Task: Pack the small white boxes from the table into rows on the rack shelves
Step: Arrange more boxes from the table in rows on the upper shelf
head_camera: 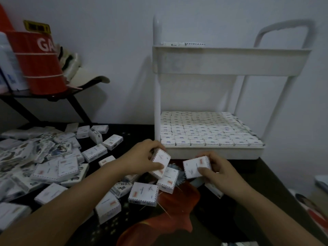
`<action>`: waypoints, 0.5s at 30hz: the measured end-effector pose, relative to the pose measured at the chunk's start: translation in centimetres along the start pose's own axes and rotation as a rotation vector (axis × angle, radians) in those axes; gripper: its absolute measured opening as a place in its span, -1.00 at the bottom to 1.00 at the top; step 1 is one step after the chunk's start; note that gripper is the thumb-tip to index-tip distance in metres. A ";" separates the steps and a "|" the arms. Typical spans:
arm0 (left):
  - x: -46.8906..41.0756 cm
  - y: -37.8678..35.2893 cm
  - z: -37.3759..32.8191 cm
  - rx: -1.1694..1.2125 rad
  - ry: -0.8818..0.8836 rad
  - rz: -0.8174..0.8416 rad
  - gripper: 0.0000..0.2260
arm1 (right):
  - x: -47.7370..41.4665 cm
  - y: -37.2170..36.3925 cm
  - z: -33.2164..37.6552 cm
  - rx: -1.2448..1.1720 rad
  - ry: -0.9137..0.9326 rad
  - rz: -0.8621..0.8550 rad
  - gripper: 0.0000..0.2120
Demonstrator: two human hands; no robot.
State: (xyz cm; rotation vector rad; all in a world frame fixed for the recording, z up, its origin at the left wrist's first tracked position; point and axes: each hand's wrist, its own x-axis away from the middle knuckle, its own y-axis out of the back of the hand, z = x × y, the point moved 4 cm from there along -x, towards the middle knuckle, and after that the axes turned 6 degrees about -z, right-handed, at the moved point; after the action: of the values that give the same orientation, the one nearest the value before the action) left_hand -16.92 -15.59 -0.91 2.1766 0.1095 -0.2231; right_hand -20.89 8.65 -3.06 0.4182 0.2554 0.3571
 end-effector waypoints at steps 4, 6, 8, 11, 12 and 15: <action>0.6 0.6 -2.0 0.412 0.073 0.048 -0.69 | 0.4 1.0 1.7 -0.114 -0.010 -0.063 -0.76; 0.9 1.3 -3.3 0.505 0.096 0.056 -0.74 | 0.4 1.6 3.0 -0.156 0.009 -0.066 -0.76; 1.1 2.7 -4.7 0.528 0.087 0.005 -0.81 | 0.5 2.4 4.5 -0.191 0.036 -0.076 -0.75; 0.9 5.5 -7.5 0.512 0.029 -0.080 -0.92 | 0.3 3.7 7.3 -0.234 0.096 -0.097 -0.73; 0.8 6.5 -8.4 0.531 0.011 -0.098 -0.89 | 0.1 4.2 8.3 -0.222 0.123 -0.106 -0.72; -0.1 10.1 -11.5 0.600 -0.067 -0.170 -0.83 | -0.7 6.0 11.7 -0.172 0.221 -0.129 -0.71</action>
State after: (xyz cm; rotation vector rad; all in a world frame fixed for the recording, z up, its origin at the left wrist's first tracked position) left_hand -14.04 -12.06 13.67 2.7539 0.2118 -0.4740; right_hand -19.59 9.35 10.03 0.1913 0.4611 0.2954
